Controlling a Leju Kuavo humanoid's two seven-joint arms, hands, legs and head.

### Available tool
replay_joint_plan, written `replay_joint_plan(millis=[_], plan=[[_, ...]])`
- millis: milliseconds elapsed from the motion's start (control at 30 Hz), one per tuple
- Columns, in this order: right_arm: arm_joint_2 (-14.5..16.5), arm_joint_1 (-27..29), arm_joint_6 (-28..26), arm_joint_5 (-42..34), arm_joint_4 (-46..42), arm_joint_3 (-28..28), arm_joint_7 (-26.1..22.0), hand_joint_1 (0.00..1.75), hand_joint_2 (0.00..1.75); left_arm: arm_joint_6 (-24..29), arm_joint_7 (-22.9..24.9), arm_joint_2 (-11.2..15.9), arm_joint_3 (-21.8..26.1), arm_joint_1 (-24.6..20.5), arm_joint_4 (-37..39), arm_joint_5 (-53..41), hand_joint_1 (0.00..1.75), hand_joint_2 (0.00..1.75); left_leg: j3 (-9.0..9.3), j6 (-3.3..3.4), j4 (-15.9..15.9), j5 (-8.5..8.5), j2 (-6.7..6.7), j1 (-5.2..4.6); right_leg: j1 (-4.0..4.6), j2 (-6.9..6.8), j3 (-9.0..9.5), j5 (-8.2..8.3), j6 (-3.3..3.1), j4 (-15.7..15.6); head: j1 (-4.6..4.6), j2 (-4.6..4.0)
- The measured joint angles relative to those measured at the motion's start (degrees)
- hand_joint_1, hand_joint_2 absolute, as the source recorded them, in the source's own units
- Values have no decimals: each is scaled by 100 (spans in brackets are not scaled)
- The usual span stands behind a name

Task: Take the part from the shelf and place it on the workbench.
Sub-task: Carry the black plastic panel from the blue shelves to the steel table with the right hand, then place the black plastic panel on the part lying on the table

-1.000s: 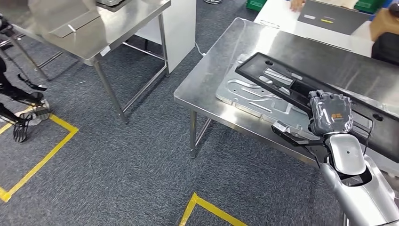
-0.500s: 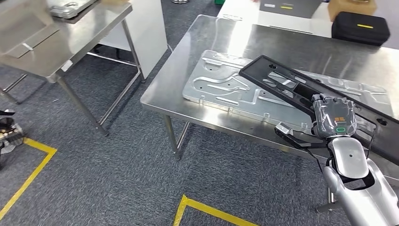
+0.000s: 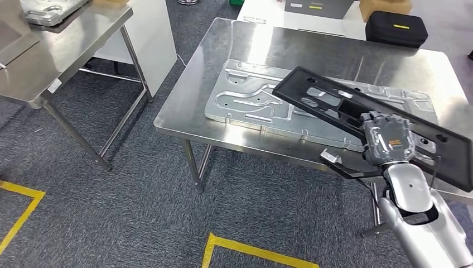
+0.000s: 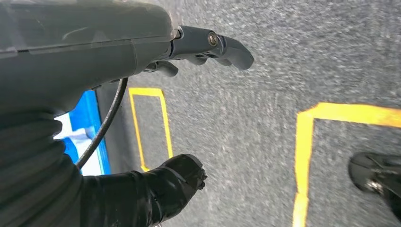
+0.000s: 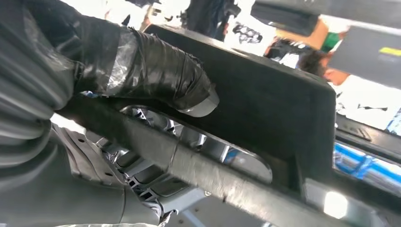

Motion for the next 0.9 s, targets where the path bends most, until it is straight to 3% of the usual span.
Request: replay_joint_plan(millis=[33,100,133,200,300,367,433,500,533,567,600,667,800,867,900], plan=[[33,-61,19,-11,31,73,-16,175,175,0,-1,0,-16,4,4,-1,0,175,2,-13,12,-10,17,4,-24,-15,64,130,15,-127,0,0],[89,-196,62,-33,66,197,-27,175,175,0,-1,2,-40,2,9,-5,0,175,8,-59,43,-40,37,13,-55,-56,445,495,25,-862,1,0],[109,-257,77,-39,79,245,-29,175,175,0,-1,5,-46,-3,13,-8,0,175,4,-87,62,-54,40,6,-45,-74,605,596,17,-1178,1,0],[153,-363,92,-50,102,342,-29,175,175,2,-1,14,-54,-10,22,-9,0,175,-6,-152,68,-65,42,-9,-9,-80,725,620,-35,-1443,-3,0],[256,-518,155,-79,134,516,-31,175,175,-1,10,18,-62,-15,26,-10,0,175,4,-258,79,-105,57,-6,-2,-34,726,649,-152,-1484,-6,-1],[368,-661,233,-96,155,652,-31,175,175,-14,31,20,-68,-23,26,-11,0,175,-151,-305,445,-346,54,6,-10,-22,748,671,-242,-1528,-8,-1],[466,-782,301,-117,187,779,-30,175,175,-31,52,25,-79,-31,26,-11,0,175,-528,-319,1215,-712,46,8,22,-18,750,668,-293,-1533,-9,0],[520,-831,339,-142,229,887,-21,175,175,-42,67,28,-95,-33,26,-11,0,175,-809,-311,1728,-819,41,5,61,-16,756,659,-313,-1529,-9,0],[537,-841,348,-155,249,925,-16,175,175,-43,74,28,-102,-31,27,-11,0,175,-806,-293,1677,-710,38,2,81,-15,763,654,-319,-1525,-9,0],[551,-853,351,-168,268,953,-9,175,175,-46,80,28,-106,-28,27,-11,0,175,-689,-263,1395,-508,33,-2,98,-10,771,649,-324,-1520,-9,0],[560,-868,351,-178,282,969,-4,175,175,-48,85,30,-110,-24,30,-10,0,175,-508,-221,982,-285,20,-9,111,-5,779,642,-326,-1513,-9,0],[568,-909,348,-196,304,1001,11,175,175,-54,87,41,-114,-22,41,-3,0,175,-195,-152,302,-29,-9,-31,142,5,772,628,-308,-1494,-7,0],[567,-944,343,-219,343,1032,25,175,175,-57,90,53,-142,-25,56,2,0,175,-102,-95,67,20,-9,-44,126,11,753,623,-202,-1484,-8,0],[558,-960,342,-222,356,1039,26,175,175,-58,91,55,-159,-25,58,2,0,175,-71,-48,-5,62,11,-15,117,6,655,452,-133,-1247,-4,0],[552,-967,342,-222,365,1044,27,175,175,-58,91,55,-164,-24,58,2,0,175,-61,-35,-22,73,20,-7,99,2,526,286,-101,-961,-2,0]])
